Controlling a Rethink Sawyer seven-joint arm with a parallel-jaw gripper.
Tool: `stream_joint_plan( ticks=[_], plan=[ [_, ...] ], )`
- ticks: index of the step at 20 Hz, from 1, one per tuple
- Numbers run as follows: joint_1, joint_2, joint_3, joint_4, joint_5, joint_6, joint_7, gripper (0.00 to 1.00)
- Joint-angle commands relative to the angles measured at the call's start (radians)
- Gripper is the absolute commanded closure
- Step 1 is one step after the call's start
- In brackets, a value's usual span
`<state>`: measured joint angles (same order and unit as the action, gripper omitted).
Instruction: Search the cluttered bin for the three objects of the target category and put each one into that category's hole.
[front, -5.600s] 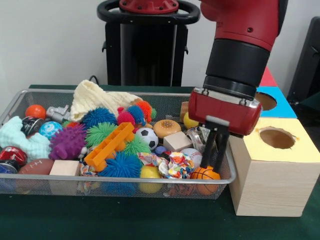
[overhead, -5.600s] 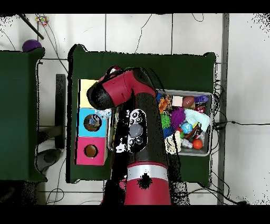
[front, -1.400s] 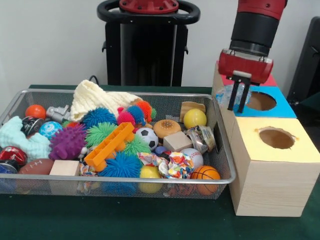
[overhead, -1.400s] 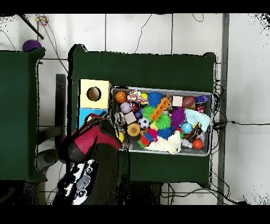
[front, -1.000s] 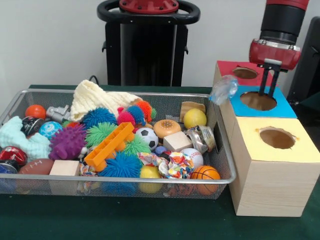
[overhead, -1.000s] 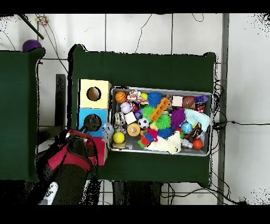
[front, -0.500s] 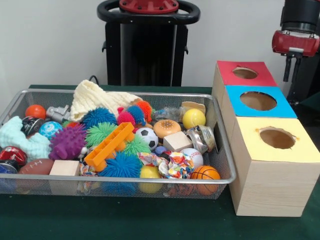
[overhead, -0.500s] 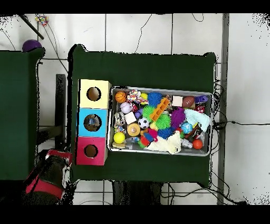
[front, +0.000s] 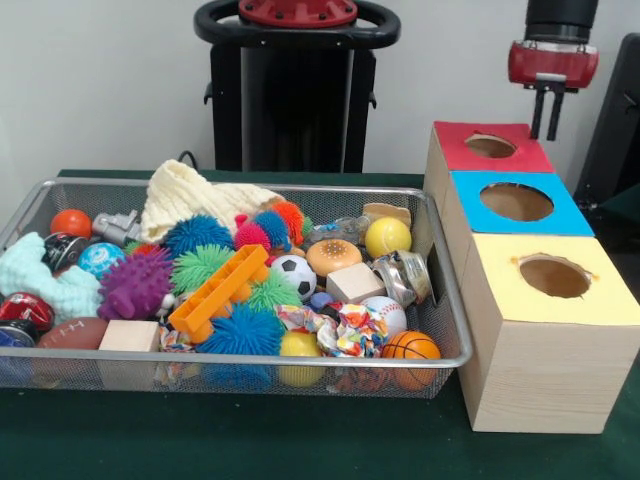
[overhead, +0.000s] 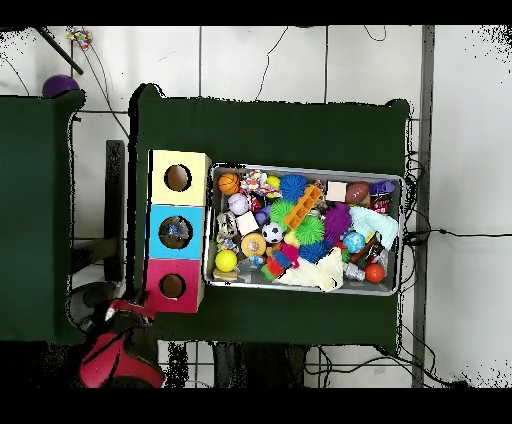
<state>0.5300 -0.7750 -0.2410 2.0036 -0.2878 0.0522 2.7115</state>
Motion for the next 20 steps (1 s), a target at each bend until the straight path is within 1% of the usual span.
stream_joint_plan(
  ticks=[1,3,4,5,6,7,10,11,13,14,16,17,18,20],
  plan=[
    [-0.356,-0.404,0.415,0.491,-0.107,-0.011,0.003,1.0],
    [-0.373,-0.508,0.398,0.554,-0.066,0.079,-0.071,1.0],
    [-0.365,-0.561,0.372,0.574,-0.041,0.127,-0.113,1.0],
    [-0.348,-0.574,0.337,0.577,-0.038,0.152,-0.124,1.0],
    [-0.319,-0.578,0.279,0.574,-0.063,0.153,-0.118,1.0],
    [-0.264,-0.555,0.194,0.557,-0.106,0.128,-0.08,1.0],
    [-0.165,-0.448,0.016,0.519,-0.214,-0.001,-0.009,1.0],
    [-0.143,-0.399,-0.037,0.501,-0.244,-0.055,0.004,1.0],
    [-0.154,-0.199,-0.101,0.444,-0.294,-0.228,0.016,1.0],
    [-0.177,-0.057,-0.111,0.399,-0.308,-0.341,0.014,1.0],
    [-0.196,0.169,-0.152,0.309,-0.324,-0.527,-0.023,1.0],
    [-0.203,0.24,-0.168,0.281,-0.331,-0.588,-0.049,1.0],
    [-0.223,0.287,-0.166,0.256,-0.347,-0.604,-0.066,1.0],
    [-0.22,0.369,-0.204,0.226,-0.343,-0.671,-0.11,1.0]
  ],
)
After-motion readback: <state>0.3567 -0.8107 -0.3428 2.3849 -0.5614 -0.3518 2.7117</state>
